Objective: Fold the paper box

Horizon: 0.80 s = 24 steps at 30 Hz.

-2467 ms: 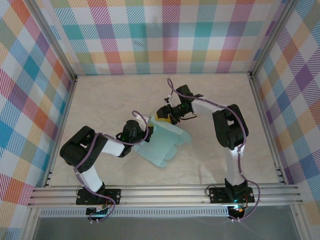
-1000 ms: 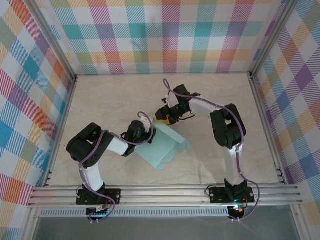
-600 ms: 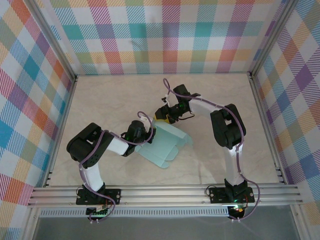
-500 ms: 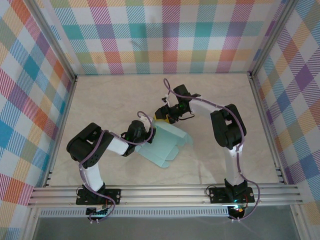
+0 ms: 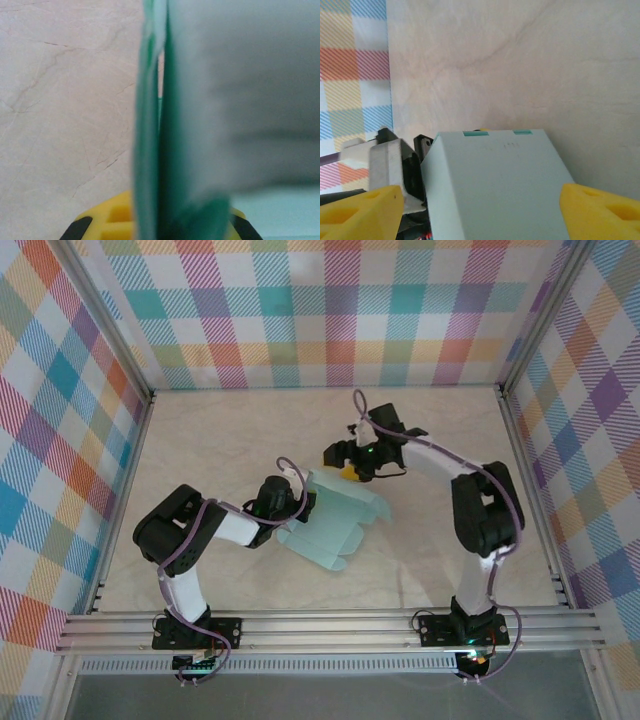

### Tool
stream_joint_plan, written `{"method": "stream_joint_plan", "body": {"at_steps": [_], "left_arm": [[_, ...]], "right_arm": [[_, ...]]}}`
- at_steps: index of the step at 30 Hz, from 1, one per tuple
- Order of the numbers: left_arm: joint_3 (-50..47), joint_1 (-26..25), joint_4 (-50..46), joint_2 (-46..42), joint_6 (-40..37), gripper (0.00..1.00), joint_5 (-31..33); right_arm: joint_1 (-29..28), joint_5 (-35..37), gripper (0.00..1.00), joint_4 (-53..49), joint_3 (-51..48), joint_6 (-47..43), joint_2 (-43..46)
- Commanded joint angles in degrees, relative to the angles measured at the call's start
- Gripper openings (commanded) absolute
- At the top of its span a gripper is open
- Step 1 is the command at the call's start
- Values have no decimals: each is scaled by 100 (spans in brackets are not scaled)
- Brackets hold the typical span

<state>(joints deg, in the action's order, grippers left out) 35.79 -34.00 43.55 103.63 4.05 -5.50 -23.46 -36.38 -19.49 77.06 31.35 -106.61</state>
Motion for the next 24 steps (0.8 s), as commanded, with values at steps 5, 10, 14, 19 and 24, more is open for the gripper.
{"method": "stream_joint_plan", "body": {"at_steps": [5,10,14,19,24], "left_arm": [[409,147,-121,-159,586,0,-413],[517,314,73,-209,973,0,-965],[642,416,147,-245,1015,0,-1497],[727,531,448,-193,1518,0,-1519],[921,622,709,-116,2045,0,-1690]], "right_arm": [[650,608,82,492,-496,284,1297],[971,860,80,496,-742,292,1915],[1203,714,79,474,-898,196,2054],[1517,977,77,1128,-1711,521,2548],[1784,1154,76,1772,-2462,858,3047]]}}
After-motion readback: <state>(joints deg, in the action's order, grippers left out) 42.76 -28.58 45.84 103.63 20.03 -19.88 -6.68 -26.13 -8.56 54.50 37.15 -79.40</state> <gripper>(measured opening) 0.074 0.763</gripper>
